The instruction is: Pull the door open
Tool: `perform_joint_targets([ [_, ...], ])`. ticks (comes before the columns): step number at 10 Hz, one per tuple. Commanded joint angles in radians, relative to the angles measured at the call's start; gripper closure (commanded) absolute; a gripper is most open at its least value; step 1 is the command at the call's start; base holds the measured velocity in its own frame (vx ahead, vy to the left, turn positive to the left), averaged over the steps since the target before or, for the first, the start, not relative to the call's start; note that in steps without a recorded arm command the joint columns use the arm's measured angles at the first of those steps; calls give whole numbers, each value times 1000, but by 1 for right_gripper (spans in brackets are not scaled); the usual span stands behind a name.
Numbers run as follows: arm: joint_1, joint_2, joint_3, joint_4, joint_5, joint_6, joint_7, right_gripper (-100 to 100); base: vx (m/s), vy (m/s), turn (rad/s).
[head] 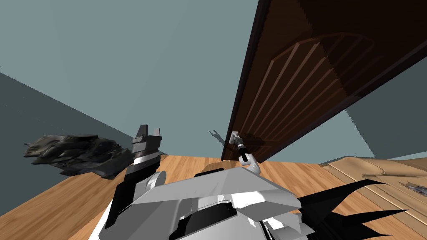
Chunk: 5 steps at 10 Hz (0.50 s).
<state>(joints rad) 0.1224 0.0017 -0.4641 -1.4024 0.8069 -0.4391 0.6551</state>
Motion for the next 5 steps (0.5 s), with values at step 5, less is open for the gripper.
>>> perform_joint_targets([
  [5,-3,-23,35,6,-109,0,-139,100,-46,-10,37],
])
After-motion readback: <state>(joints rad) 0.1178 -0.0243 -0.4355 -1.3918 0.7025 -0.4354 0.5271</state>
